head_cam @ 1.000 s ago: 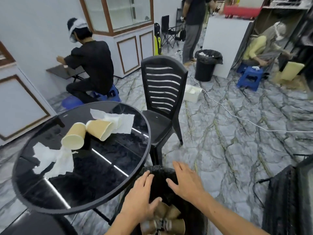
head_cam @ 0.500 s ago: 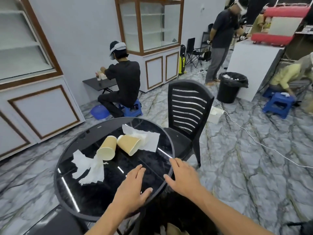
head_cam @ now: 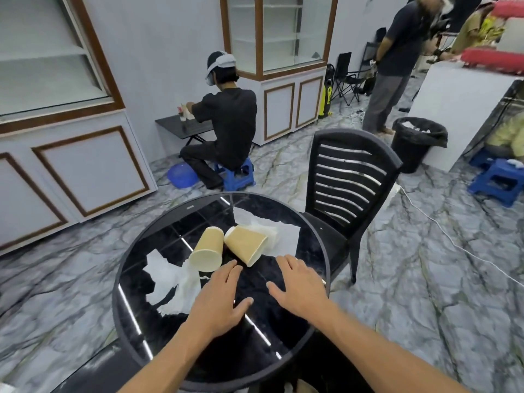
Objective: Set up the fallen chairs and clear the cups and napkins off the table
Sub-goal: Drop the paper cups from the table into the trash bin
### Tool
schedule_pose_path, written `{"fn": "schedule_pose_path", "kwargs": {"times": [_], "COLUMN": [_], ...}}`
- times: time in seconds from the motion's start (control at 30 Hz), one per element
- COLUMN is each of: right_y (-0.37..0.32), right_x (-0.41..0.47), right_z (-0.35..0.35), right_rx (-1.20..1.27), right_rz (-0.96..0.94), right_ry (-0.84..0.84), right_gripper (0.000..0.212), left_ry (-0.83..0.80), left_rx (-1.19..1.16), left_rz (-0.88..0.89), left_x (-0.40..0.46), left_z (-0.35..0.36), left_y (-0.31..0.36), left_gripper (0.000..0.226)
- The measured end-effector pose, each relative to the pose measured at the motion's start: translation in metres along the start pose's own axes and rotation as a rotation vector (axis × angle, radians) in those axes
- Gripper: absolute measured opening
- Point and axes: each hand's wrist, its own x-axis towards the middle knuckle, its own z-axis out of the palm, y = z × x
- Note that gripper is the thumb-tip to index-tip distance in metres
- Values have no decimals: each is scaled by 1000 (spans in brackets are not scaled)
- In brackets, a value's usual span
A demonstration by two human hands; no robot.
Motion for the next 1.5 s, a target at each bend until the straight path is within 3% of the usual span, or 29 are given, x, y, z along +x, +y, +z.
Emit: {"fn": "schedule_pose_path", "kwargs": {"times": [0.47, 0.77, 1.0, 1.2, 1.5], "right_y": [-10, -21, -22, -25, -34], "right_x": [57, 93, 110, 121, 118], "right_z": [18, 48, 64, 72, 81], "right_rx": [9, -29, -64, -45, 1], "right_rz": [-50, -104, -96, -71, -22], "right_ry": [82, 122, 158, 152, 156], "right_gripper": [68, 62, 68, 80, 72], "left_ry": [115, 164, 376, 146, 165], "left_rx": [-22, 81, 245, 127, 23], "left_rz": [63, 72, 7, -293, -302], "left_x": [42, 71, 81, 98, 100], "left_z": [-6, 9, 11, 15, 13], "left_y": [-33, -64, -72, -82, -83], "left_gripper": [64, 59, 53, 65, 45]}}
